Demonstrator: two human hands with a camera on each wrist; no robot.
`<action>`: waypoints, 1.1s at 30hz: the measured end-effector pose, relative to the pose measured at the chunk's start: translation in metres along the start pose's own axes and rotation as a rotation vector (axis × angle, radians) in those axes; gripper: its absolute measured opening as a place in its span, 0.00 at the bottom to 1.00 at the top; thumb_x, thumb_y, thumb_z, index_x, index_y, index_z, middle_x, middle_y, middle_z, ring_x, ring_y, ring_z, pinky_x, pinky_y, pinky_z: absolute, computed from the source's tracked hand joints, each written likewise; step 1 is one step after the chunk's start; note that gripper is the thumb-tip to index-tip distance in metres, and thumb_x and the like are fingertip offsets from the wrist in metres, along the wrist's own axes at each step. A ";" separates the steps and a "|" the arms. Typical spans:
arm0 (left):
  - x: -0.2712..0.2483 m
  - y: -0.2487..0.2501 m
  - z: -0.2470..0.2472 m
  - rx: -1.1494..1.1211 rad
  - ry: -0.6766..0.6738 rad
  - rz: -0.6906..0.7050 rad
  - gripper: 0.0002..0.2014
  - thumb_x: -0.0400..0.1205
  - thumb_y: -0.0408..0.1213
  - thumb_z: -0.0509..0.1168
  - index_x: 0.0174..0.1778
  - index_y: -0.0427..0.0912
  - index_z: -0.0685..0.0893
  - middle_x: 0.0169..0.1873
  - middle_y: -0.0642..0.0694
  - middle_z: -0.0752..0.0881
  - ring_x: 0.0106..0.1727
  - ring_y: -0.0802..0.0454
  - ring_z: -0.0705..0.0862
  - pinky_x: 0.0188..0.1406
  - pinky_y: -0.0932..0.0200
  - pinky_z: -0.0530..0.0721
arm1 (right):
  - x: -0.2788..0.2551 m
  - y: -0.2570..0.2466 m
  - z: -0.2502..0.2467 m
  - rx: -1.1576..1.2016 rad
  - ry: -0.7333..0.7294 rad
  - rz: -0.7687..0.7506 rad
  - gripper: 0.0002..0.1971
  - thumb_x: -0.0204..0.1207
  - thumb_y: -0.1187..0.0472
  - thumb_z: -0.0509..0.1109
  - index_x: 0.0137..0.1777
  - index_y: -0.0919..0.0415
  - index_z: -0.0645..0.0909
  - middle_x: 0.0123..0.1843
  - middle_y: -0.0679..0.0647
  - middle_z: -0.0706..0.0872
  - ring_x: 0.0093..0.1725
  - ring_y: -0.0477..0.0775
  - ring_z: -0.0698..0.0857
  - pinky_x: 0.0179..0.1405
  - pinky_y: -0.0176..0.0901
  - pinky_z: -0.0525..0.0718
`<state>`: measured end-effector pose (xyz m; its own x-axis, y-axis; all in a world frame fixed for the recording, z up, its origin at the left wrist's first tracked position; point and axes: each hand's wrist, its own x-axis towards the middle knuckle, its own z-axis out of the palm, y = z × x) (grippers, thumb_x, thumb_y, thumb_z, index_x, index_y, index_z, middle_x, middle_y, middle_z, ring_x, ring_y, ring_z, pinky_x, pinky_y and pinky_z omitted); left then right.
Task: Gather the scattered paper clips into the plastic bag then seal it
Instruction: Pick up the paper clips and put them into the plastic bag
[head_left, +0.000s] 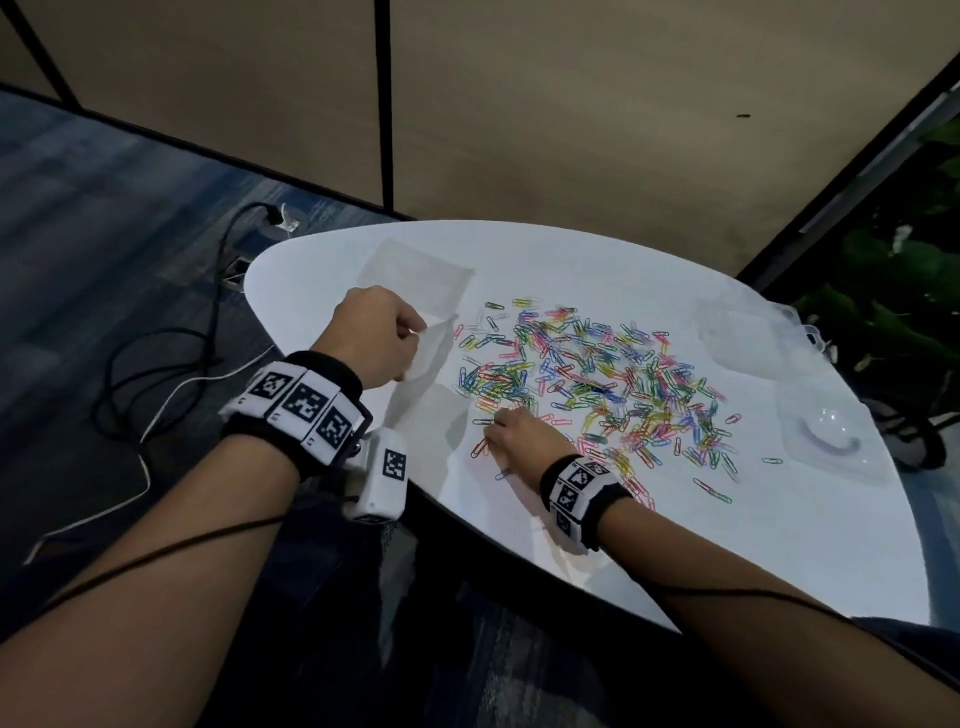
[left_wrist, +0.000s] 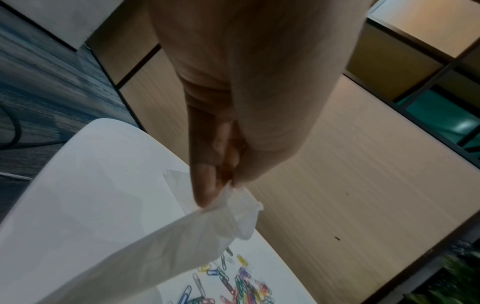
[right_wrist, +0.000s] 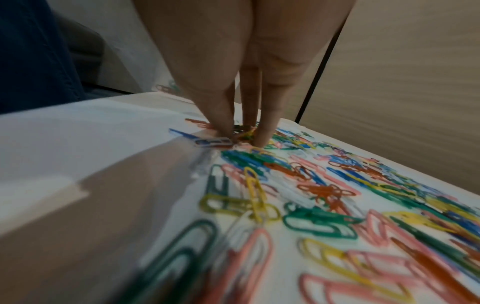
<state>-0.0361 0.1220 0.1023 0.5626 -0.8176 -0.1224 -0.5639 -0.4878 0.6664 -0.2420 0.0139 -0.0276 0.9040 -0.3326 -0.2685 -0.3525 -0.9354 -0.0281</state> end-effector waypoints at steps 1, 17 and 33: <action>0.000 0.001 0.002 0.015 -0.016 0.003 0.12 0.81 0.28 0.67 0.55 0.37 0.92 0.41 0.42 0.91 0.29 0.44 0.93 0.38 0.51 0.95 | 0.004 0.004 0.000 0.015 0.003 0.036 0.10 0.76 0.75 0.65 0.55 0.68 0.83 0.55 0.63 0.82 0.57 0.65 0.80 0.46 0.53 0.80; -0.005 0.021 0.030 0.034 -0.184 -0.028 0.11 0.84 0.30 0.64 0.48 0.37 0.93 0.32 0.38 0.94 0.31 0.46 0.93 0.49 0.55 0.93 | -0.003 0.024 -0.114 1.973 0.390 0.518 0.10 0.71 0.75 0.76 0.52 0.75 0.87 0.50 0.65 0.91 0.47 0.58 0.91 0.50 0.41 0.90; -0.008 0.029 0.028 0.003 -0.114 0.005 0.14 0.81 0.26 0.62 0.47 0.37 0.94 0.35 0.38 0.94 0.37 0.47 0.94 0.52 0.51 0.92 | 0.022 -0.025 -0.122 1.068 0.091 0.393 0.11 0.76 0.73 0.66 0.53 0.65 0.89 0.53 0.60 0.90 0.46 0.56 0.90 0.50 0.46 0.89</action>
<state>-0.0743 0.1054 0.1019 0.4878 -0.8493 -0.2018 -0.5686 -0.4845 0.6648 -0.1836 0.0157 0.0851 0.6847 -0.6279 -0.3700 -0.6010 -0.1992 -0.7740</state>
